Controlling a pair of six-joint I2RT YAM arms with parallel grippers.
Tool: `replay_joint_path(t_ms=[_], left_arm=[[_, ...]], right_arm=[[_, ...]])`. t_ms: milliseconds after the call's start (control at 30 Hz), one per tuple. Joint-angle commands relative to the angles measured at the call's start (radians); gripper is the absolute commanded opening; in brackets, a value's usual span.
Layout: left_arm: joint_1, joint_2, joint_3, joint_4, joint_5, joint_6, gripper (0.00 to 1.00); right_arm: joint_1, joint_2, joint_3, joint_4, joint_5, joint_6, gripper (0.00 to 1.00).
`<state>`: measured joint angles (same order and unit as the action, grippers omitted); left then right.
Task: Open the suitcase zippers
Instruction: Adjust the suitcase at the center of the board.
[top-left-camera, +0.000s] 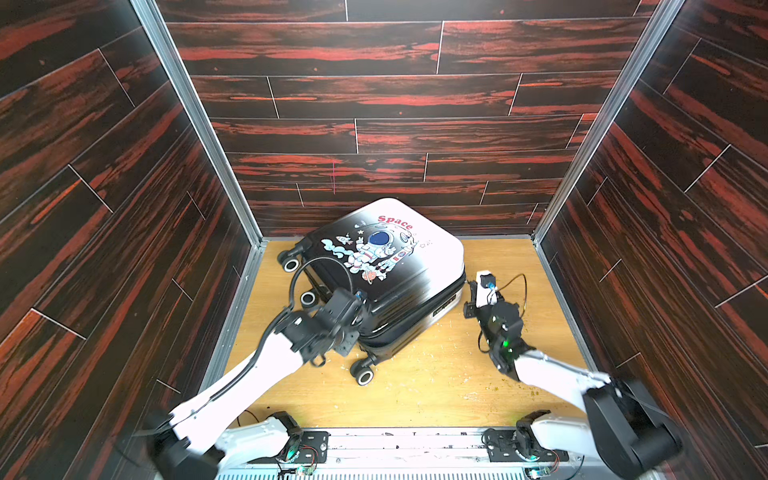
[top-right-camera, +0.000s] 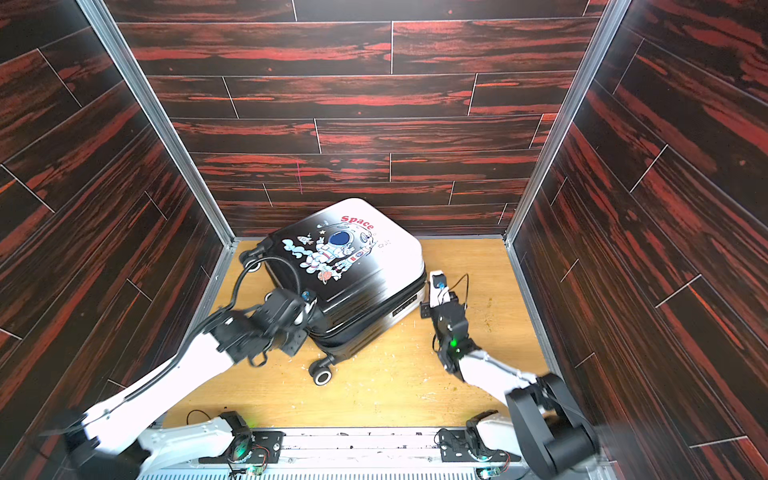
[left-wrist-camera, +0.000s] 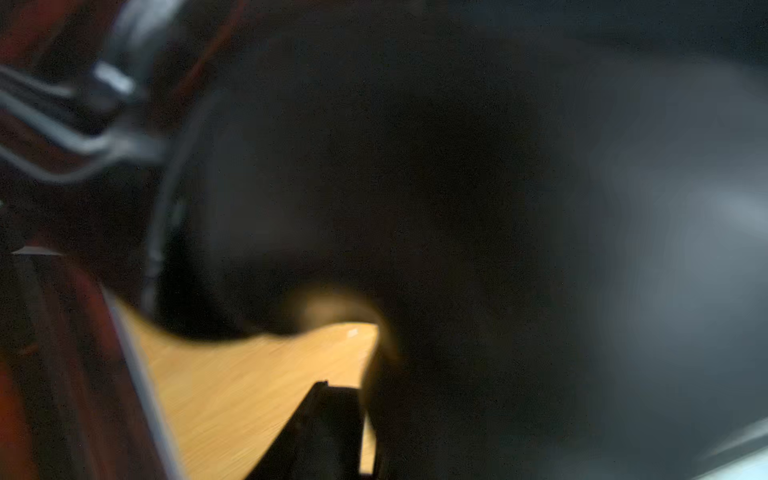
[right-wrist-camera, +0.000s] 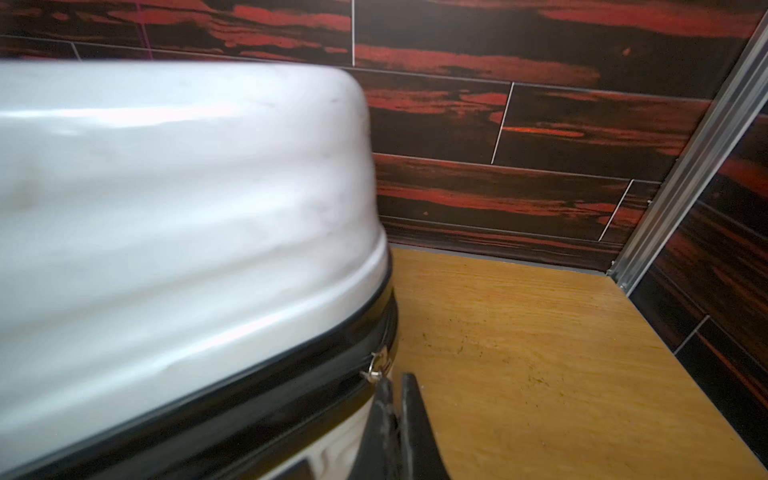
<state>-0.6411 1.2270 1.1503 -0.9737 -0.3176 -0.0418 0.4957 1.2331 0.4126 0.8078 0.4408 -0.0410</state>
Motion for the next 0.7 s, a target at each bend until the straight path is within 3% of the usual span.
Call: replay_joint_path(t_ms=[0,100,133,167,300,433,500,667], left_arm=[[0.200,0.117,0.178,0.168,-0.412,-0.471,0.22],[0.235,0.226,0.269,0.145,-0.403,-0.529,0.40],[0.237,0.237,0.278,0.158,-0.402,-0.531,0.52],[0.238,0.241,0.288,0.155,-0.406,-0.538,0.65],[0.238,0.167,0.274,0.105,-0.406,-0.568,0.94],[0.237,0.013,0.186,0.108,-0.338,-0.545,0.99],[0.235,-0.062,0.159,0.074,-0.271,-0.595,0.99],[0.207,-0.223,-0.029,0.173,0.000,-0.915,1.00]], right_arm=[[0.100,-0.098,-0.035,-0.107,0.174,0.029,0.00],[0.239,-0.145,-0.044,-0.181,0.211,0.059,0.00],[0.284,-0.151,-0.046,-0.203,0.223,0.073,0.00],[0.322,-0.149,-0.047,-0.220,0.241,0.092,0.00],[0.420,-0.124,-0.054,-0.243,0.261,0.165,0.00],[0.494,-0.068,-0.046,-0.219,0.273,0.205,0.00],[0.518,-0.043,-0.033,-0.215,0.265,0.232,0.00],[0.615,0.012,-0.011,-0.183,0.286,0.258,0.00]])
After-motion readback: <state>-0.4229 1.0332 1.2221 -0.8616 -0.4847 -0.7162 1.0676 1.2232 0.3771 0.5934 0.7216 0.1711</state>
